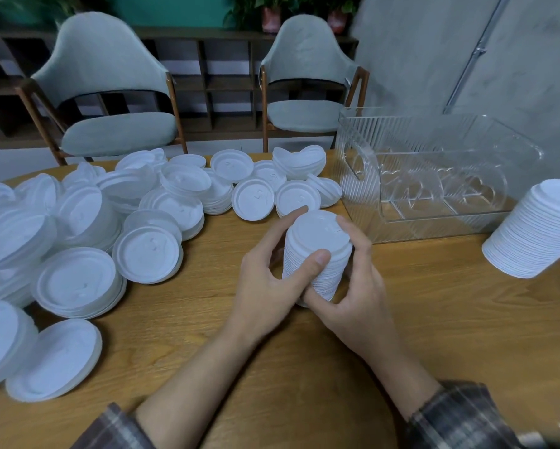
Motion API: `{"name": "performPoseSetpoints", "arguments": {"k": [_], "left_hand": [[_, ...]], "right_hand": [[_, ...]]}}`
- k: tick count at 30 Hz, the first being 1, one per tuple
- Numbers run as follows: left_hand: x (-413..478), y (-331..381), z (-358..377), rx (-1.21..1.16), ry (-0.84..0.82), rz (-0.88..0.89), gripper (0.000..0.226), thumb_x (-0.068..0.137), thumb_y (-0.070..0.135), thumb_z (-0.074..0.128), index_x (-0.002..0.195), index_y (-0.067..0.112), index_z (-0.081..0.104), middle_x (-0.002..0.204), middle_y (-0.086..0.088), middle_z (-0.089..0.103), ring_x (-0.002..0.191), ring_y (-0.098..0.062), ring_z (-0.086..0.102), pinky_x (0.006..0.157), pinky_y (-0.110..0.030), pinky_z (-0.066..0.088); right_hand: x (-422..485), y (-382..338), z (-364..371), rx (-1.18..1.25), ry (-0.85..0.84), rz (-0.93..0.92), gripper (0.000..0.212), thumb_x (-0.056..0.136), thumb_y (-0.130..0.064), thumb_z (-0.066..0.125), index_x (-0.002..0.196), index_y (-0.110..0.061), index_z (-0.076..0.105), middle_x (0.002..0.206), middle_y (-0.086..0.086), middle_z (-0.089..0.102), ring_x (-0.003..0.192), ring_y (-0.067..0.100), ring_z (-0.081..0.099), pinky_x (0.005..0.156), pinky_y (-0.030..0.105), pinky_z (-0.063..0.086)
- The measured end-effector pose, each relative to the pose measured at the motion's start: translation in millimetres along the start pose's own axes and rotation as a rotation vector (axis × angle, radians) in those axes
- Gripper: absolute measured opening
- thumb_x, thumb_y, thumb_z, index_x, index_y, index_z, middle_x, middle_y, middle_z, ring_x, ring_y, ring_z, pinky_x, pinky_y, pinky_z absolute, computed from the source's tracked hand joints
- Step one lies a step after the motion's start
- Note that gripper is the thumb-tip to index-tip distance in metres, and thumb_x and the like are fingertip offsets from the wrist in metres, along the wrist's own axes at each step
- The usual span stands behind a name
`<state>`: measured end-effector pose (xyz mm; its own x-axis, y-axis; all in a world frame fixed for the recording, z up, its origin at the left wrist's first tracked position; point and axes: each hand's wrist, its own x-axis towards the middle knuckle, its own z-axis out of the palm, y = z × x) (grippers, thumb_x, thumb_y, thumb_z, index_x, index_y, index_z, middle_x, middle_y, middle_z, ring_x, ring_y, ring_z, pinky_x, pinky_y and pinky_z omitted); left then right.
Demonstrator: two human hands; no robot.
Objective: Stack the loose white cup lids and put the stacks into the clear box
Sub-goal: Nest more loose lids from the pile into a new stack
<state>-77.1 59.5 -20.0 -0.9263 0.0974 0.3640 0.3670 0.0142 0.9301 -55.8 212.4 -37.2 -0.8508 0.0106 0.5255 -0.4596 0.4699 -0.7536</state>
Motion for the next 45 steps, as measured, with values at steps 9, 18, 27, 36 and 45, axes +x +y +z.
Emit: {"name": "performPoseSetpoints", "arguments": {"k": [9, 18, 27, 36, 45], "left_hand": [[7, -19, -14, 0.101, 0.079, -0.060, 0.057, 0.102, 0.060, 0.041, 0.138, 0.023, 0.065, 0.127, 0.011, 0.073, 0.123, -0.011, 0.066, 0.106, -0.049, 0.051], [13, -23, -8, 0.239, 0.120, -0.081, 0.017, 0.103, 0.031, 0.063, 0.110, 0.028, 0.077, 0.109, 0.014, 0.075, 0.107, -0.007, 0.068, 0.096, -0.037, 0.055], [60, -43, -3, 1.020, 0.020, 0.417, 0.039, 0.090, -0.004, 0.070, 0.128, 0.005, 0.071, 0.127, -0.010, 0.069, 0.117, -0.030, 0.066, 0.092, -0.042, 0.054], [73, -54, -1, 1.127, -0.001, 0.453, 0.047, 0.078, -0.014, 0.072, 0.118, 0.009, 0.075, 0.080, -0.008, 0.070, 0.073, -0.035, 0.066, 0.085, -0.047, 0.055], [43, -38, -6, 0.870, -0.031, 0.341, 0.025, 0.093, 0.009, 0.075, 0.116, 0.017, 0.075, 0.104, 0.004, 0.068, 0.090, -0.019, 0.070, 0.067, -0.044, 0.059]], "right_hand": [[4, 8, -17, -0.023, -0.036, 0.043, 0.096, 0.077, -0.030, 0.092, 0.152, -0.026, 0.033, 0.151, -0.014, 0.048, 0.139, 0.012, 0.051, 0.107, 0.049, 0.051], [-2, 24, -59, -0.044, 0.058, 0.117, 0.092, 0.076, -0.039, 0.089, 0.148, -0.037, 0.031, 0.148, -0.020, 0.048, 0.135, 0.011, 0.053, 0.103, 0.048, 0.054], [-1, 28, -56, -0.069, 0.069, 0.095, 0.093, 0.078, -0.038, 0.089, 0.151, -0.034, 0.030, 0.151, -0.019, 0.046, 0.137, 0.011, 0.051, 0.104, 0.050, 0.053], [-2, 27, -54, -0.089, 0.080, 0.104, 0.095, 0.078, -0.038, 0.090, 0.152, -0.032, 0.030, 0.151, -0.025, 0.043, 0.139, 0.010, 0.049, 0.105, 0.050, 0.052], [-3, 28, -54, -0.099, 0.074, 0.091, 0.094, 0.079, -0.038, 0.089, 0.151, -0.031, 0.029, 0.153, -0.015, 0.046, 0.139, 0.013, 0.050, 0.106, 0.050, 0.052]]}}
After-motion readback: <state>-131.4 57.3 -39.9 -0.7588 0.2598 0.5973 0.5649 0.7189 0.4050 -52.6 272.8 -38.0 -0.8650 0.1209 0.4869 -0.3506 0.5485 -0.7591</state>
